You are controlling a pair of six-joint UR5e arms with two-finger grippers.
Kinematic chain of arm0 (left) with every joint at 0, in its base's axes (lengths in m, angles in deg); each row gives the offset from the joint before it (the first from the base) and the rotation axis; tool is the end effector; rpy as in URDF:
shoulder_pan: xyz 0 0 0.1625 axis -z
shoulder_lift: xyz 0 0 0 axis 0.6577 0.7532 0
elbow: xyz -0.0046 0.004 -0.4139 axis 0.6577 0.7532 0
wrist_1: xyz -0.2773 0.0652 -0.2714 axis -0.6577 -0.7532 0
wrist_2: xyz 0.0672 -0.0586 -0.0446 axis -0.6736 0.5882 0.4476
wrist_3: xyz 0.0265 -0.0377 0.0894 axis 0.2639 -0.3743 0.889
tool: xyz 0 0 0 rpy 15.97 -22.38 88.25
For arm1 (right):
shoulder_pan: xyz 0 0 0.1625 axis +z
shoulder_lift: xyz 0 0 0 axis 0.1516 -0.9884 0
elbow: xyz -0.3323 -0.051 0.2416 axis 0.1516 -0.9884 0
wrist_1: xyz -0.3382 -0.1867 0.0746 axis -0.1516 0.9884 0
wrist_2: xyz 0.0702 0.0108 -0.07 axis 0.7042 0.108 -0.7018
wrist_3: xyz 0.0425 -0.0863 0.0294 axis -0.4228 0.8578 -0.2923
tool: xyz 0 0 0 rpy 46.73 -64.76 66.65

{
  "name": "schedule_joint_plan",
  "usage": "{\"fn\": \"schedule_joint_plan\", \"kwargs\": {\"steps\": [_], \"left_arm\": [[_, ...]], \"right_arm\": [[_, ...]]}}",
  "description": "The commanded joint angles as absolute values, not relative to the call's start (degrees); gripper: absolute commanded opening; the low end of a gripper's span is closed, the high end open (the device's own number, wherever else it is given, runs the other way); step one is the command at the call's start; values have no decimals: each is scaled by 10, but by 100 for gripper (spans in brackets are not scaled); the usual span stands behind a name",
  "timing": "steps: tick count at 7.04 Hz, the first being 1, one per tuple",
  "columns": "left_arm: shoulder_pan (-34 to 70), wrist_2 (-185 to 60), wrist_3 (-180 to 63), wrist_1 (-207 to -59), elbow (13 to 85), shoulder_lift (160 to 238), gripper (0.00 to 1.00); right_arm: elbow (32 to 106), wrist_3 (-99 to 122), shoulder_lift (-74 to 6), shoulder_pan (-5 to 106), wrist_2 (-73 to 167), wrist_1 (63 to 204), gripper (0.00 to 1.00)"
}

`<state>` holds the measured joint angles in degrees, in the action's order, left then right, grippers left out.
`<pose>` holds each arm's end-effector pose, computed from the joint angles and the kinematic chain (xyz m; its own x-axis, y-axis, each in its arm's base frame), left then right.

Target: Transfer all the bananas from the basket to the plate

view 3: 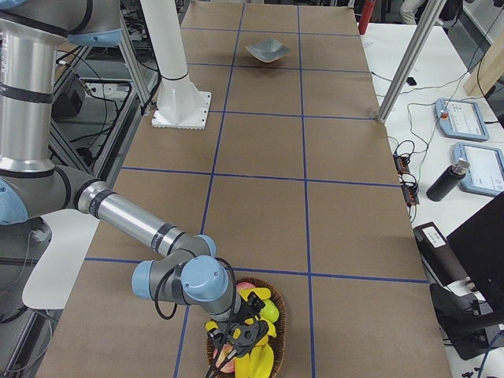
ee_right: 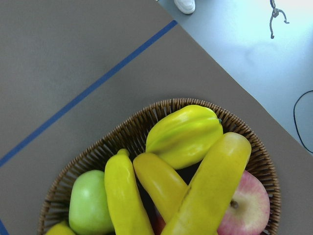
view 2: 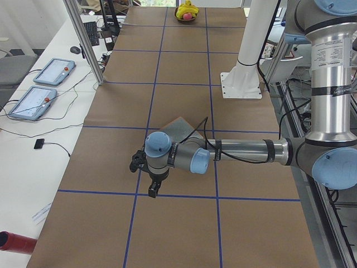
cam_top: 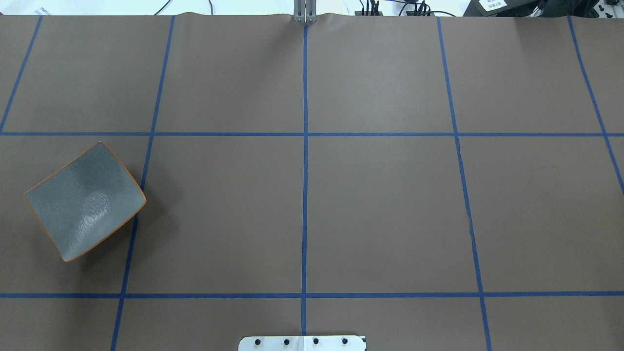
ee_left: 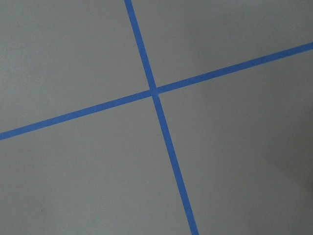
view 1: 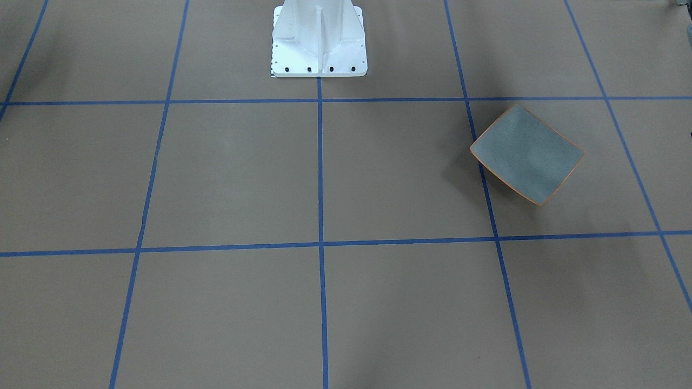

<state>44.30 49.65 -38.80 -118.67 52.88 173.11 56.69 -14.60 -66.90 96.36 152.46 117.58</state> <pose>-0.0290 -0.4423 0.6339 0.7031 0.2799 -0.6537 -0.1429 0.9561 0.2557 0.1629 -0.3317 0.7693 0.3962 0.7425 0.5401 -0.7194 0.6165 -0.3199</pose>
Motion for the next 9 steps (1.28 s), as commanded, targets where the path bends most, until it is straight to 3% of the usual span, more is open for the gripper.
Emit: {"fn": "schedule_joint_plan", "kwargs": {"steps": [1, 8, 9], "left_arm": [[443, 496, -387, -1187, 531, 1731, 100], [444, 496, -389, -1187, 542, 1731, 100], [444, 496, -389, -1187, 543, 1731, 100]], "right_arm": [[536, -192, -665, 960, 1525, 1147, 100], [509, -194, -695, 909, 1526, 1095, 100], [510, -215, -692, 909, 1525, 1096, 73]]}}
